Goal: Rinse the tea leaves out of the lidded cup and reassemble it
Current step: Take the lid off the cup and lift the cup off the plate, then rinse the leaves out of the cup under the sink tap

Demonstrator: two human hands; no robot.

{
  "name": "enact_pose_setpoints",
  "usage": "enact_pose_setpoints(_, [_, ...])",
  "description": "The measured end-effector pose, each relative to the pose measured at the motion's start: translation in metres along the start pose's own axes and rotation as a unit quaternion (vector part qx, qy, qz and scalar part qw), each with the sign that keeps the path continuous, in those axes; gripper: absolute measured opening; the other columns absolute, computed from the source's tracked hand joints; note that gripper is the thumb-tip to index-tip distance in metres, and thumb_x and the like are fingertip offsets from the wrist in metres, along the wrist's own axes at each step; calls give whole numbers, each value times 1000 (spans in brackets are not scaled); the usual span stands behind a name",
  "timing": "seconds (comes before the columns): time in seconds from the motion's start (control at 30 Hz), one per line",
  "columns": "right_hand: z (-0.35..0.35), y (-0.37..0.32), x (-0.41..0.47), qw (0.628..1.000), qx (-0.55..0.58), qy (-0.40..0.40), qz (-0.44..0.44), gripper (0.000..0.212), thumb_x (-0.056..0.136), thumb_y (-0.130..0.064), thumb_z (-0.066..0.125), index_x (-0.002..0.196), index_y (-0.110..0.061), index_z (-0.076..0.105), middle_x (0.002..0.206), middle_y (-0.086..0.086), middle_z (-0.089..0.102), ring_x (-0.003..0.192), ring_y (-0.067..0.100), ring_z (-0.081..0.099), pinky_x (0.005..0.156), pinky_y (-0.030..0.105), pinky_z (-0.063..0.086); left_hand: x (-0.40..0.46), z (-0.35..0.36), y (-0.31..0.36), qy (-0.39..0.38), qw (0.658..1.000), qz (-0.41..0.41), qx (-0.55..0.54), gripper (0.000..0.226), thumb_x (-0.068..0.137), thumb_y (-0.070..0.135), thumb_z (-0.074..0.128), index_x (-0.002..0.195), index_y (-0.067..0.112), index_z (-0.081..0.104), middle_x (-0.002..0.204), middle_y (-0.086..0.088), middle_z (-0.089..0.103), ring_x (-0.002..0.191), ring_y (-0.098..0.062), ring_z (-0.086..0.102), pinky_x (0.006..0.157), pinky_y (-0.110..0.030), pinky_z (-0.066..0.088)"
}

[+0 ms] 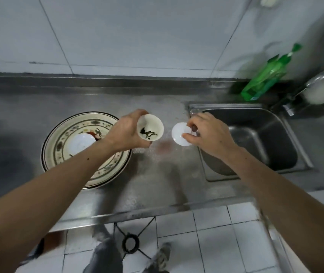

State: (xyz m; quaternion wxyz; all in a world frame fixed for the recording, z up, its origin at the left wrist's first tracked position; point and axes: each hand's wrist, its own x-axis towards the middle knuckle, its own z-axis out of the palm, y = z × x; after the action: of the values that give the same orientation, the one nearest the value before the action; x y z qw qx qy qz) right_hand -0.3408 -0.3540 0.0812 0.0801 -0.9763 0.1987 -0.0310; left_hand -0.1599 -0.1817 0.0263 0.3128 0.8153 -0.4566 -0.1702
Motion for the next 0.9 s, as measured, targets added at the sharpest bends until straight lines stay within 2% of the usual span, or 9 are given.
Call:
enact_pose_setpoints(0.27, [0, 65, 15, 999, -8, -30, -28, 29, 80, -40, 64, 97, -16, 61, 101, 1, 60, 98, 19, 54, 69, 31, 41, 22, 37, 32, 16, 999, -40, 7, 87, 51, 36, 82, 127, 18, 43, 118, -9, 62, 103, -27, 59, 85, -39, 51])
enact_pose_setpoints(0.37, [5, 84, 27, 998, -6, -36, -41, 30, 81, -39, 64, 98, -15, 61, 101, 1, 61, 100, 20, 54, 69, 31, 40, 37, 47, 33, 26, 998, -60, 1, 88, 52, 35, 83, 128, 18, 43, 119, -8, 61, 104, -25, 58, 85, -37, 51])
enact_pose_setpoints(0.57, [24, 119, 58, 997, 4, -51, -63, 32, 81, -42, 65, 98, -16, 61, 101, 1, 61, 95, 20, 55, 71, 34, 47, 58, 71, 36, 42, 993, -111, 9, 87, 54, 34, 84, 128, 20, 41, 120, -7, 59, 104, -26, 57, 76, -31, 46])
enact_pose_setpoints(0.7, [44, 136, 80, 992, 4, -66, -103, 34, 81, -41, 65, 101, -14, 61, 105, 4, 61, 97, 22, 55, 67, 29, 35, 67, 90, 38, 74, 986, -149, 9, 89, 53, 36, 84, 129, 20, 39, 123, -8, 58, 106, -26, 57, 79, -31, 44])
enact_pose_setpoints(0.8, [63, 144, 94, 988, 10, -80, -130, 35, 82, -40, 65, 101, -12, 62, 106, 8, 62, 98, 25, 55, 67, 32, 39, 70, 104, 39, 111, 979, -174, 5, 88, 54, 34, 83, 129, 18, 40, 121, -8, 59, 105, -25, 57, 79, -31, 44])
enact_pose_setpoints(0.9, [84, 148, 103, 983, 28, -106, -147, 35, 83, -38, 65, 104, -10, 61, 106, 9, 62, 100, 28, 55, 72, 36, 42, 71, 116, 37, 140, 970, -199, -4, 88, 53, 32, 82, 129, 18, 40, 121, -9, 59, 106, -27, 57, 83, -39, 49])
